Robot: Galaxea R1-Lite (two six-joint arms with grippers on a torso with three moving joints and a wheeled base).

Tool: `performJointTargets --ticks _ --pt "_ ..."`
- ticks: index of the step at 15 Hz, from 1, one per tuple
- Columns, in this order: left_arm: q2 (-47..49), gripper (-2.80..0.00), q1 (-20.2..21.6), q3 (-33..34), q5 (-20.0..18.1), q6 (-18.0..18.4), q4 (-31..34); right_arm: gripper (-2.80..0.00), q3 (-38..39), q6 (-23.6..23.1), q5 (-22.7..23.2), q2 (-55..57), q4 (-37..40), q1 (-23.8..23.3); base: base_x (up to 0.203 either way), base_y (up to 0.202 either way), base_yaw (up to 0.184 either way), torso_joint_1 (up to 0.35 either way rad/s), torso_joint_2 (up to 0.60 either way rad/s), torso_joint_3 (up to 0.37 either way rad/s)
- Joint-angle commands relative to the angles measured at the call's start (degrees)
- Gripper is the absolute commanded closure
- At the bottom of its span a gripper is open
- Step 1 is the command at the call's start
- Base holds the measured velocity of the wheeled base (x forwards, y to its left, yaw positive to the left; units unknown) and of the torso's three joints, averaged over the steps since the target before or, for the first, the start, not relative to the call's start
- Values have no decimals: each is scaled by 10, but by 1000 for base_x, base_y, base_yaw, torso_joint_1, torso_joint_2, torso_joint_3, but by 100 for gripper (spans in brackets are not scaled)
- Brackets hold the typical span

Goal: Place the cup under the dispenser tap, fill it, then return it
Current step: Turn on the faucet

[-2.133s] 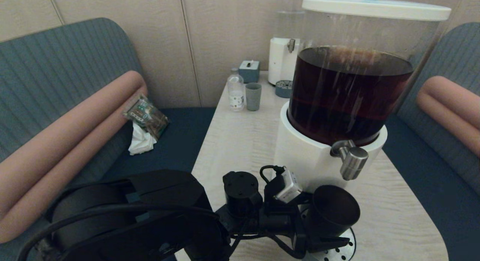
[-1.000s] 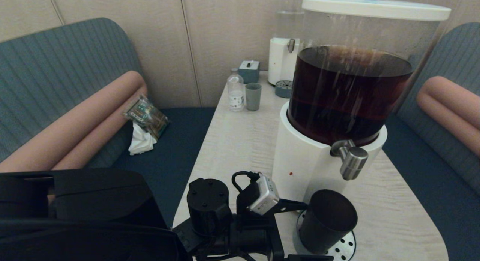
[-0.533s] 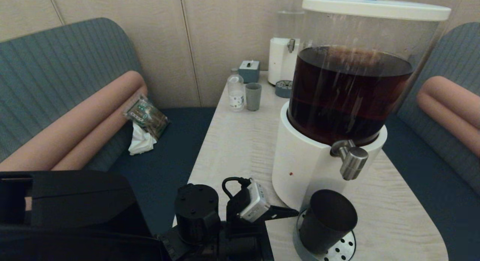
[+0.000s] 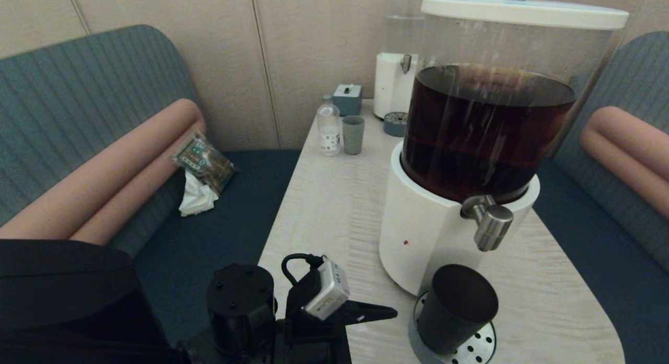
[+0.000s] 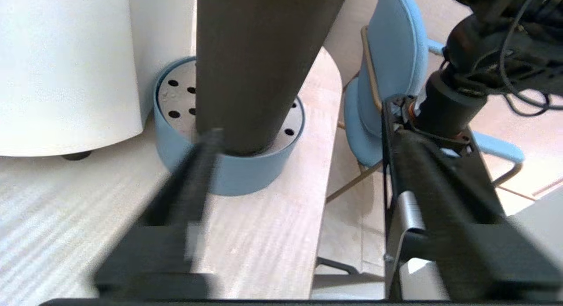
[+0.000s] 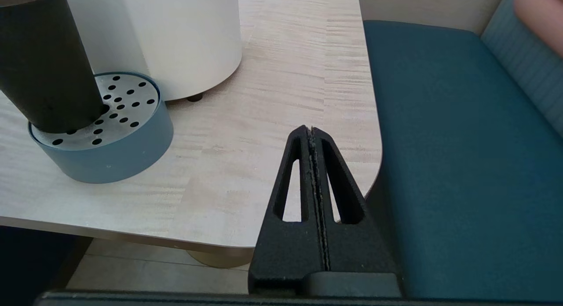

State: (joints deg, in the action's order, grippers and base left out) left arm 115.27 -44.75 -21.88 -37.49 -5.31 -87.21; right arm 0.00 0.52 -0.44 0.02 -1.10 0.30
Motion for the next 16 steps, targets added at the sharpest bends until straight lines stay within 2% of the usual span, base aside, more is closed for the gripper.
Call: performJointTargets --ticks 1,9,13,16 --pt "-3 0 -1 3 -3 -8 -5 0 4 0 0 -3 0 0 0 0 0 0 0 0" --pt "42 0 -9 -17 -5 -6 -5 0 4 0 0 -3 0 0 0 0 0 0 0 0" --pt "83 0 -20 -71 -4 -10 -5 0 4 0 0 -4 0 0 0 0 0 0 0 0" --pt "103 0 -25 -87 -2 -10 -5 0 4 0 0 -4 0 0 0 0 0 0 0 0"
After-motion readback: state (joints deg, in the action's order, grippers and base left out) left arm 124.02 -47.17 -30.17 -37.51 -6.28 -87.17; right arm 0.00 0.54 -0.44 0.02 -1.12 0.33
